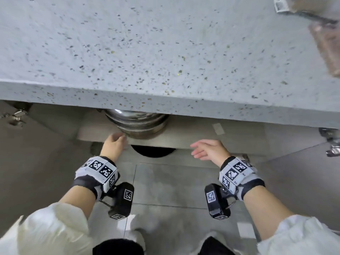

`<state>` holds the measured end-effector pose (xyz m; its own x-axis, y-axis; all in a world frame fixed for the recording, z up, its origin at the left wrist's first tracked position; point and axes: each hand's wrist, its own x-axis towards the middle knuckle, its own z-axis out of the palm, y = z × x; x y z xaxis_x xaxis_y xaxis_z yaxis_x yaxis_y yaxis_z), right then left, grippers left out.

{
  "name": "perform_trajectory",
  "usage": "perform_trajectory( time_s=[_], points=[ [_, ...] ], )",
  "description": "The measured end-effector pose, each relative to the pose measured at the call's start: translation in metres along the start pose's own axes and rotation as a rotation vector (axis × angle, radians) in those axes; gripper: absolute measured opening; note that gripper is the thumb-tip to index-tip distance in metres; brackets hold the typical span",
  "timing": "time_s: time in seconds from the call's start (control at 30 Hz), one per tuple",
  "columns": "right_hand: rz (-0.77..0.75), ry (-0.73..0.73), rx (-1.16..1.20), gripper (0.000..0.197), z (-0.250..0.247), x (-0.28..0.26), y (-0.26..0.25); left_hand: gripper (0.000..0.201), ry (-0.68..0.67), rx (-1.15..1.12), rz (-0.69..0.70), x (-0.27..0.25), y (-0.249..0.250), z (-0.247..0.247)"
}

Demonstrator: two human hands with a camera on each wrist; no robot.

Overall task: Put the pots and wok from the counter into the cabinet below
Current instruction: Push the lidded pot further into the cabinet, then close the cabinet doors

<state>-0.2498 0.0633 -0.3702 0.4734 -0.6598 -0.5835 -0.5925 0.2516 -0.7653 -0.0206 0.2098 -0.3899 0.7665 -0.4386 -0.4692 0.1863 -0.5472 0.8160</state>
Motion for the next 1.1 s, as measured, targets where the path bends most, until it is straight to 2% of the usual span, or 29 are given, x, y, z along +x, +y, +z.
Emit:
perform_trajectory(
  time_s=[0.13, 0.23, 0.3, 0.4, 0.47, 0.53, 0.57, 0.63, 0.7, 0.83, 1.1],
  points=[
    [0.093, 0.028, 0.005, 0.035, -0.038, -0.078, 0.003, 0.031, -0.238, 0.026, -0.077, -0.078, 0.033, 0.019],
    [0.060, 0.130, 0.008, 0.028, -0.076, -0.134, 0.013, 0.028, -0.360, 0.085, -0.077, -0.129, 0.050, 0.040],
    [-0.013, 0.276, -0.079, 0.023, -0.111, -0.170, 0.026, 0.023, -0.421, 0.096, -0.060, -0.163, 0.056, 0.060],
    [-0.092, 0.606, -0.274, 0.023, -0.170, -0.221, 0.051, 0.020, -0.486, 0.114, -0.045, -0.214, 0.056, 0.093],
    [-0.052, 0.825, -0.448, 0.030, -0.214, -0.255, 0.071, 0.025, -0.507, 0.129, -0.048, -0.249, 0.053, 0.118],
    [0.090, 0.916, -0.609, 0.041, -0.251, -0.290, 0.096, 0.022, -0.534, 0.127, -0.061, -0.284, 0.047, 0.143],
    [0.191, 0.873, -0.637, 0.046, -0.264, -0.304, 0.108, 0.020, -0.556, 0.133, -0.061, -0.300, 0.044, 0.155],
    [0.391, 0.671, -0.556, 0.053, -0.279, -0.327, 0.130, 0.020, -0.600, 0.136, -0.073, -0.331, 0.036, 0.179],
    [0.481, 0.511, -0.470, 0.060, -0.283, -0.338, 0.143, 0.021, -0.638, 0.123, -0.089, -0.358, 0.030, 0.196],
    [0.416, 0.478, -0.450, 0.061, -0.274, -0.348, 0.143, 0.023, -0.653, 0.118, -0.081, -0.390, 0.023, 0.208],
    [0.253, 0.184, -0.234, 0.055, -0.216, -0.335, 0.109, 0.022, -0.545, 0.091, -0.100, -0.386, 0.029, 0.179]
  ],
)
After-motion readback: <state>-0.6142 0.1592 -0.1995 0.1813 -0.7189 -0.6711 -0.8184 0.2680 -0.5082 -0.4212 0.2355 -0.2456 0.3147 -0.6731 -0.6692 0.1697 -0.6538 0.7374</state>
